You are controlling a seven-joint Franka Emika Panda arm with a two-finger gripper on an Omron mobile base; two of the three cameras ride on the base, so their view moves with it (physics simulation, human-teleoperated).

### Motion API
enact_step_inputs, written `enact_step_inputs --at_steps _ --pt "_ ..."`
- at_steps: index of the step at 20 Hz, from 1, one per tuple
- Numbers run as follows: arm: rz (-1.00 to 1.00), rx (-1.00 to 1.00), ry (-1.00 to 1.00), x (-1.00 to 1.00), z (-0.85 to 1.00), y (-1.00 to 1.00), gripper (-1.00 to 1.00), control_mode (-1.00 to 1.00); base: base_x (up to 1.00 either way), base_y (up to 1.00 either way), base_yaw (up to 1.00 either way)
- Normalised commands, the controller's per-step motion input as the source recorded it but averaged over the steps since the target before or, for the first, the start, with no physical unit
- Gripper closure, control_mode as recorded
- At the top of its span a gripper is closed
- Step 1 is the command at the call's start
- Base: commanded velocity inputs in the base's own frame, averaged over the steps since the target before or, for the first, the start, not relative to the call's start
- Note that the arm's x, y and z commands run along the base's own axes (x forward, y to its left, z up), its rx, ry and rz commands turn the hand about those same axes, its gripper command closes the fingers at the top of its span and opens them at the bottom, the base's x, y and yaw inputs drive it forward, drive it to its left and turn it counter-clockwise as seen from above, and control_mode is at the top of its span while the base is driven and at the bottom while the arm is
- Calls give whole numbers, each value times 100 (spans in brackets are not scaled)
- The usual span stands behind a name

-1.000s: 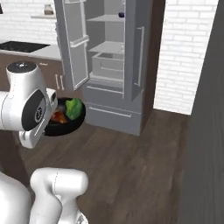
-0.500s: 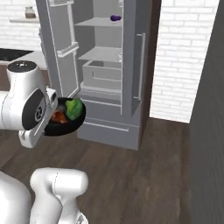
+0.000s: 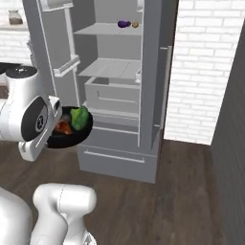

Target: Pick the chicken drumstick and broccoli from their plates and place them in the bowl. Then put the bowl in the fridge.

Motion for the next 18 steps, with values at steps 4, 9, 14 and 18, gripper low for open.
enact_step_inputs --at_steps 4,9,14,18 --pt "0 0 0 0 0 0 100 100 75 0 -20" --pt "0 0 0 0 0 0 100 100 52 40 -17" --pt "0 0 0 0 0 0 100 100 50 45 -14" --pt "0 0 0 0 0 0 100 100 68 39 -9"
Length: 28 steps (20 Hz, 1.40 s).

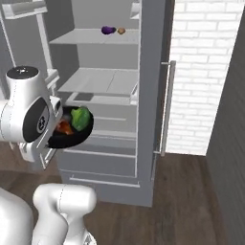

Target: Pick the chicken drumstick and broccoli from their plates and place them in the bowl. Then put the bowl in the fridge.

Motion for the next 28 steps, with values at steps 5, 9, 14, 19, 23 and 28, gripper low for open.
enact_step_inputs --at_steps 5,9,14,19,23,28 --pt "0 0 0 0 0 0 100 100 73 9 0" --pt "0 0 0 0 0 0 100 100 73 6 1" --pt "0 0 0 0 0 0 100 100 62 6 9" --pt "0 0 0 0 0 0 100 100 33 1 24" --pt "0 0 0 0 0 0 100 100 47 4 -4" --pt "0 0 0 0 0 0 100 100 60 23 -19"
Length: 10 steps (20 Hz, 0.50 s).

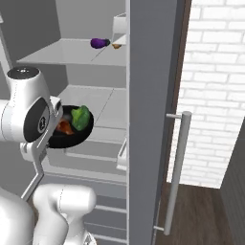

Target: Pick the chicken drumstick and broccoli from their plates and place them in the bowl. Then put the bowl in the fridge.

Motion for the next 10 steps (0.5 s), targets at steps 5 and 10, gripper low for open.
enact_step_inputs --at_steps 5,10 --pt "0 0 0 0 0 0 100 100 49 29 -16" --pt "0 0 0 0 0 0 100 100 16 24 -6"
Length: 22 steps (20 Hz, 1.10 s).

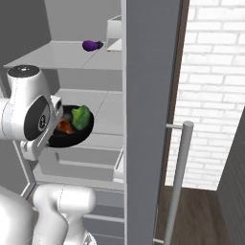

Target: Pick the chicken drumstick and broccoli from their plates and place them in the bowl. Then put the bowl in the fridge.

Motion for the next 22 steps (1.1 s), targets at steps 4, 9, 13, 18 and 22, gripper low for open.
enact_step_inputs --at_steps 4,9,13,18,22 --pt "0 0 0 0 0 0 100 100 3 7 0" --pt "0 -1 0 27 -32 1 100 -100 1 1 0" --pt "2 0 0 88 -51 0 100 -100 0 0 0" --pt "0 0 -1 100 -20 -10 100 -100 0 0 0" --pt "0 0 0 99 -20 -13 100 -100 0 0 0"
